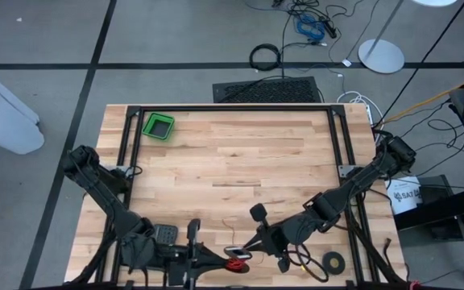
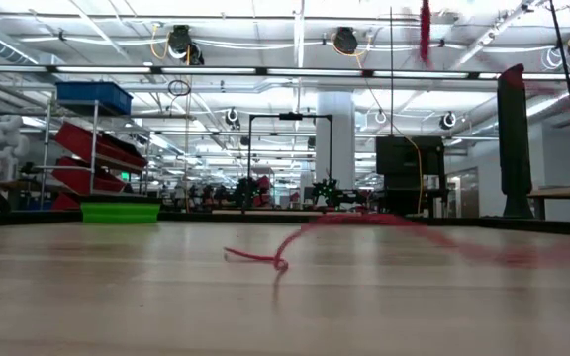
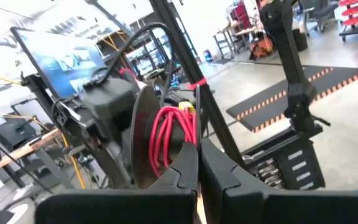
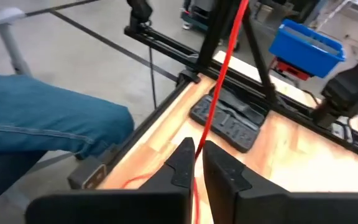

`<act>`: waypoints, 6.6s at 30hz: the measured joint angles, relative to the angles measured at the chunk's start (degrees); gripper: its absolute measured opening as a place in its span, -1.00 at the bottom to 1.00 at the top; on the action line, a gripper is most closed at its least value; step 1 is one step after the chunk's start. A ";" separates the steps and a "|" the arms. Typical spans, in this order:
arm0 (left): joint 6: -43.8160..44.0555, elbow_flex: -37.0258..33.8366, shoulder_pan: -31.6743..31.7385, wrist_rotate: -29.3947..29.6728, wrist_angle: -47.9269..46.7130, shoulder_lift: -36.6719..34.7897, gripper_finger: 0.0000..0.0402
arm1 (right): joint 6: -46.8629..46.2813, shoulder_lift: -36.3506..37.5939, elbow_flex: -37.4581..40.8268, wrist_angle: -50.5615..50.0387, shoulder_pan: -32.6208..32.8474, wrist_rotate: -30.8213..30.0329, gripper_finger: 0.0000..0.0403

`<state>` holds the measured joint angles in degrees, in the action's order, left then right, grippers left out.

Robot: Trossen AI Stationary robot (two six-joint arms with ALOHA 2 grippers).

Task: Coil cords
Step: Coil the red wire into the spool

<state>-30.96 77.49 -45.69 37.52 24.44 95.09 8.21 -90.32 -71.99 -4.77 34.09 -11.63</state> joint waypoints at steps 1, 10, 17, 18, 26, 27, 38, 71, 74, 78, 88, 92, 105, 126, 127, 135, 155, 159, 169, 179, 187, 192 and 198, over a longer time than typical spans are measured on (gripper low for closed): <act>0.00 0.00 0.00 -0.02 0.08 0.02 -1.00 | 0.00 0.03 0.22 0.48 -0.03 0.12 -0.88; -0.06 -0.04 -0.45 0.02 -0.29 0.22 -1.00 | 0.16 -1.75 1.48 5.32 -2.75 1.31 -0.78; -1.44 -0.13 -1.23 1.33 0.35 0.15 -1.00 | 1.51 -5.07 1.50 6.83 -3.95 3.09 -0.70; -1.44 -0.15 -1.45 1.41 0.32 -0.12 -1.00 | 2.06 -5.75 1.50 6.76 -4.10 2.94 -0.69; -2.86 -0.15 -4.21 1.84 0.26 -1.11 -0.99 | 9.84 -11.33 1.47 12.15 -4.94 2.62 -0.54; -3.05 -0.15 -4.48 2.03 0.25 -1.11 -0.99 | 9.88 -11.97 1.47 13.04 -5.11 2.61 -0.51; -5.44 -0.17 -5.36 3.85 0.35 -1.11 -0.98 | 9.64 -13.29 1.45 20.92 -6.32 2.66 -0.45; -9.94 -0.24 -7.30 20.18 4.07 -1.65 -0.98 | 3.86 -15.51 1.41 5.74 -10.38 6.60 -1.00; -9.97 -0.24 -8.84 25.46 4.27 -2.59 -0.98 | 1.61 -14.27 1.41 -1.63 -11.40 6.65 -1.00; -9.99 -0.24 -11.08 31.25 4.30 -3.37 -0.98 | -1.83 -12.03 1.41 -10.28 -12.02 5.31 -1.00; -10.47 -0.24 -16.68 41.60 5.21 -4.85 -0.98 | -12.35 -8.64 1.38 -33.86 -11.98 2.25 -1.00; -11.66 -0.24 -17.97 43.47 5.63 -4.92 -0.98 | -17.61 -8.46 1.38 -42.69 -11.54 -0.15 -1.00; -15.05 -0.24 -22.92 49.00 10.00 -4.96 -0.98 | -30.87 -8.31 1.38 -60.11 -8.99 -1.92 -1.00; -12.81 -0.24 -19.49 46.40 10.39 -4.94 -0.98 | -33.98 7.10 1.41 -48.30 5.09 -26.75 -0.82; -12.55 -0.24 -18.94 46.06 10.33 -4.94 -0.98 | -31.82 7.08 1.41 -46.28 5.28 -28.88 -0.79; -9.09 -0.24 -15.33 45.31 6.57 -4.90 -0.98 | -17.02 5.58 1.41 -27.82 4.62 -30.26 -0.60; -0.29 -0.20 -11.75 13.64 -1.25 -4.81 -0.98 | 8.00 -3.94 1.41 13.00 1.73 -10.08 -0.40; 0.63 -0.20 -10.81 13.27 -1.35 -4.81 -0.98 | 9.38 -8.04 1.41 19.85 0.20 -4.18 -0.40; 2.21 -0.20 -9.01 13.31 -3.77 -4.81 -0.98 | 9.24 -15.31 1.41 29.64 -3.32 -2.99 -0.40; 3.19 -0.20 -8.18 13.33 -4.36 -4.81 -0.98 | 4.51 -15.34 1.41 30.77 -4.26 1.96 -0.40; 3.54 -0.20 -7.59 13.38 -4.45 -4.81 -0.98 | 3.17 -15.67 1.41 33.90 -4.37 7.57 -0.40; 3.56 -0.20 -7.47 13.41 -4.45 -4.81 -0.98 | 3.21 -16.52 1.41 34.15 -4.56 8.11 -0.41; 3.63 -0.22 -7.48 13.42 -4.47 -4.81 -0.98 | 2.51 -18.40 1.41 38.97 -5.20 11.41 -0.49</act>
<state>-27.33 77.28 -53.17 50.94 19.97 90.28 10.72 -108.73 -70.59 34.20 28.89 -0.22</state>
